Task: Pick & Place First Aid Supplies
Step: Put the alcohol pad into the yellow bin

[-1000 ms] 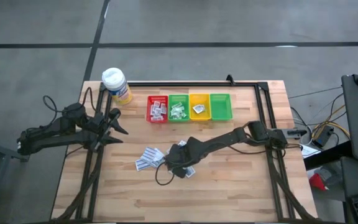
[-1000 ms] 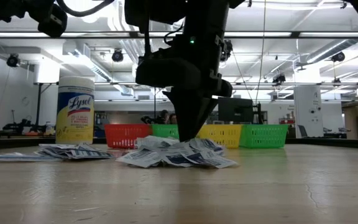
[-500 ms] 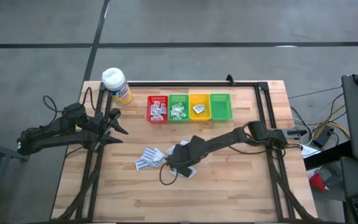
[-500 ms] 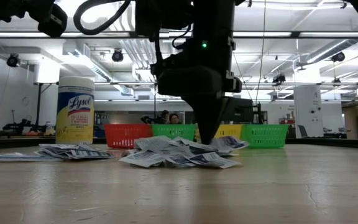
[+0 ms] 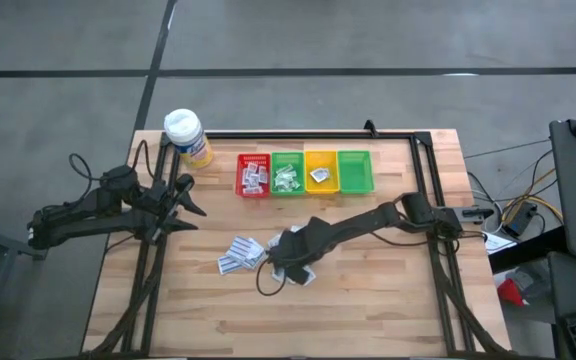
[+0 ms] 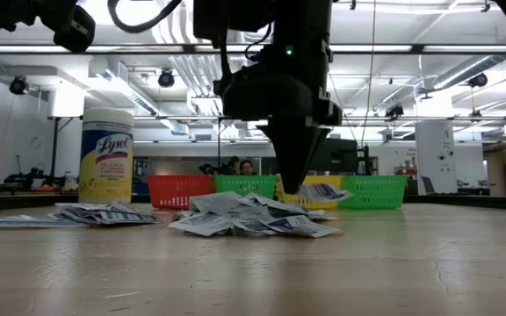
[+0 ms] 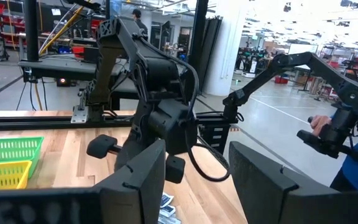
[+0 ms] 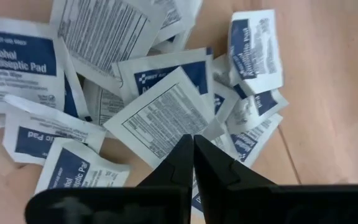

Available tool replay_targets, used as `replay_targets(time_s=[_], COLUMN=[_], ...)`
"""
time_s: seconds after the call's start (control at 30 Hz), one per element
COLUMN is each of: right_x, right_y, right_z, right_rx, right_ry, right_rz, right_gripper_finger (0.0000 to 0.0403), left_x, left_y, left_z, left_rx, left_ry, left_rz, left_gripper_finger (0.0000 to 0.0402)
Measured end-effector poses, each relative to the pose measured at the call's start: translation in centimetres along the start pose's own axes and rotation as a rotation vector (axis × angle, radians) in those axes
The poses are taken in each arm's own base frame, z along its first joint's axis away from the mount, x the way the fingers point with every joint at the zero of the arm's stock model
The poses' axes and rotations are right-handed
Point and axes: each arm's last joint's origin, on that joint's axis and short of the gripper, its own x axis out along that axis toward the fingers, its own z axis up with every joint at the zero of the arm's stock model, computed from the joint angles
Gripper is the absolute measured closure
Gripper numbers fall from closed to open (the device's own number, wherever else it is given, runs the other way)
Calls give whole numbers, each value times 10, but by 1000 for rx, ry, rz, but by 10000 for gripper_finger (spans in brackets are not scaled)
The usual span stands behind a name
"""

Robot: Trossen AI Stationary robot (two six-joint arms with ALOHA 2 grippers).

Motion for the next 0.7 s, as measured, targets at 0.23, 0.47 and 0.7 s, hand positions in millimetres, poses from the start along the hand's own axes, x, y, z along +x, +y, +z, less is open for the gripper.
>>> replay_targets(time_s=[0.23, 0.47, 0.7], right_x=[-17, -26, -27], right_y=[-14, -31, -53], right_z=[9, 23, 40], right_rx=[24, -19, -107], right_ry=[-27, 17, 96], right_rz=[46, 212, 450], right_gripper_finger=[395, 395, 395], left_x=[0, 0, 0], left_y=[0, 0, 0], left_z=[0, 0, 0], left_rx=[0, 0, -1], left_ry=[0, 0, 0], left_rz=[0, 0, 0], left_gripper_finger=[227, 227, 227])
